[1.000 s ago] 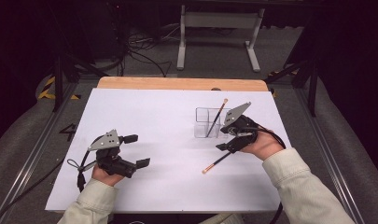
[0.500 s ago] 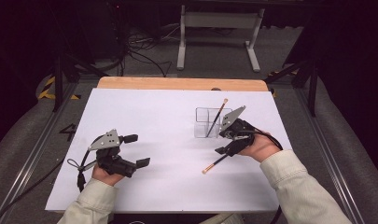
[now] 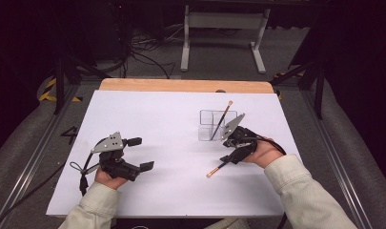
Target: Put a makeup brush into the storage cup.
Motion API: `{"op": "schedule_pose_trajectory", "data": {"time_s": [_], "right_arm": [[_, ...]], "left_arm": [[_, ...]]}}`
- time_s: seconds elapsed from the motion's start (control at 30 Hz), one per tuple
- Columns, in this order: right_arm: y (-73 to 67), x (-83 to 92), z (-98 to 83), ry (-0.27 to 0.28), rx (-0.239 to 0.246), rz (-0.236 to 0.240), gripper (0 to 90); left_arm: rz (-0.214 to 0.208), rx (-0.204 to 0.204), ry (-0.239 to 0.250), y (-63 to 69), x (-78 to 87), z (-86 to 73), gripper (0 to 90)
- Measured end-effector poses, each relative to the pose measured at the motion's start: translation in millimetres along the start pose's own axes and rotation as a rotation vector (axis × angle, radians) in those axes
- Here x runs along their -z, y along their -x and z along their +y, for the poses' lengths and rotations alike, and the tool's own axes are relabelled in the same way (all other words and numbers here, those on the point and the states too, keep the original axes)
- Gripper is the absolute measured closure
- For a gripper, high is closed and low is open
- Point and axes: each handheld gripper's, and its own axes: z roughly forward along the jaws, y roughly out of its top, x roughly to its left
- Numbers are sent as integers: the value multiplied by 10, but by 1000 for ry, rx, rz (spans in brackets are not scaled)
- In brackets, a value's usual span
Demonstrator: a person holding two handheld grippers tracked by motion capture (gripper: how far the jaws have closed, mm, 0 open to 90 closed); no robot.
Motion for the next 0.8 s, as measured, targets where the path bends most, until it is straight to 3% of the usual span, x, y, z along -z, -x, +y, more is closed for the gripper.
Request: {"op": "schedule_pose_trajectory", "data": {"time_s": [0.47,0.8], "right_arm": [[2,-89,-21,-30,1,17,387],[-12,-202,-37,-85,9,29,390]], "left_arm": [[-5,5,1,-5,5,-1,0],[-11,9,5,-9,4,-4,0]]}}
